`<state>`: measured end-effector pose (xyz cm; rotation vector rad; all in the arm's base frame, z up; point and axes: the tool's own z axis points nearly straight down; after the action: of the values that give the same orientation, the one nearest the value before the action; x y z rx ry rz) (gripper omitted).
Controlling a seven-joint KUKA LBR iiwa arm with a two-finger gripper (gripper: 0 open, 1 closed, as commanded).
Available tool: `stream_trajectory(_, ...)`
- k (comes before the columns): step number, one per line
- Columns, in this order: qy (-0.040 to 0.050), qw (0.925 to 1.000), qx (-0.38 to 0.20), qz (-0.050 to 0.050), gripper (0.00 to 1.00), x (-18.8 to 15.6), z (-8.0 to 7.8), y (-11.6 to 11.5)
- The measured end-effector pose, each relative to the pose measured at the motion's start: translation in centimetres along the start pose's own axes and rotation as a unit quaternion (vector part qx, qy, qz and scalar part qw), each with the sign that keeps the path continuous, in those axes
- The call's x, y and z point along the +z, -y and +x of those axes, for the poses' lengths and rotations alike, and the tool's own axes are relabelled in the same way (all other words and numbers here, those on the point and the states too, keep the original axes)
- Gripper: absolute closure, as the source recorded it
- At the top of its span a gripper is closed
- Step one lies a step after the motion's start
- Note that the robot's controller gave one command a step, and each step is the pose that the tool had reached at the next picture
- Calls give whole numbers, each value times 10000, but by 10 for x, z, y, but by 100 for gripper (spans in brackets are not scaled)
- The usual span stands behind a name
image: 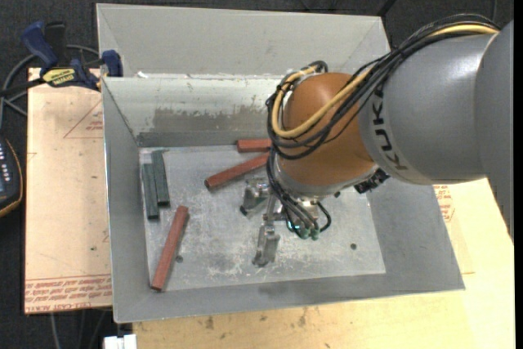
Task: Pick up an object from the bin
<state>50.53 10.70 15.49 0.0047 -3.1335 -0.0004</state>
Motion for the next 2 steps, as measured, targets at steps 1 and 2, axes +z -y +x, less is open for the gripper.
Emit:
stream_trajectory(1, 39, 9980, -639, -1, 0, 88, -67, -6)
stream_trajectory(2, 73, 9974, 710, -28, 0, 45, -123, -85)
